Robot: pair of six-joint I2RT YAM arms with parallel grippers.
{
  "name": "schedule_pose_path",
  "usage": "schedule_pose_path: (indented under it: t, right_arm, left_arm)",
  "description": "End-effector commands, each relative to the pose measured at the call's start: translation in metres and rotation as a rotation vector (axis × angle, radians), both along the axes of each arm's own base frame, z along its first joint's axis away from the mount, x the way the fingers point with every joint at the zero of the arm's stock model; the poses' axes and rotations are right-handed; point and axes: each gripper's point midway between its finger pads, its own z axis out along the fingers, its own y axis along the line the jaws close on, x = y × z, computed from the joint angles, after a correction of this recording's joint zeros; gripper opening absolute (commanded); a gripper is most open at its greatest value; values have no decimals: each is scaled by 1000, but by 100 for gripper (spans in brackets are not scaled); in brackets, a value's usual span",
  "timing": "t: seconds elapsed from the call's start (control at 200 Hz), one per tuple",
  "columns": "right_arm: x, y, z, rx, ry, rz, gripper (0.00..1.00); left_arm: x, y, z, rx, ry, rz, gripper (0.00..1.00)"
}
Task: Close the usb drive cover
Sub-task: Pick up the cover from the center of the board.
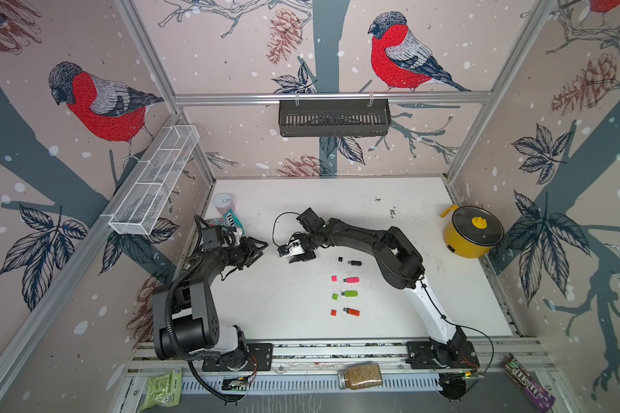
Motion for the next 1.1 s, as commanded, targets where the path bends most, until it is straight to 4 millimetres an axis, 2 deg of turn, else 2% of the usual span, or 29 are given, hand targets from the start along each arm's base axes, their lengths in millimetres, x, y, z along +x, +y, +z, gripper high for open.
schedule_pose_path:
  t: [0.0, 0.415, 0.73, 1.096]
  right_arm:
    - [-14, -12, -12, -77, 89, -17, 41]
    - [-23, -20, -18, -143, 172, -66, 36]
    - [-32, -30, -25, -206, 195, -92, 38]
    - [-29, -26, -34, -226, 188, -135, 33]
  left_arm:
    - [-4, -3, 1, -11, -4, -16, 48]
    - [-6, -4, -2, -17, 5, -21, 48]
    - [-7, -5, -2, -20, 4, -22, 48]
    - [-10, -6, -4, -27, 10, -24, 48]
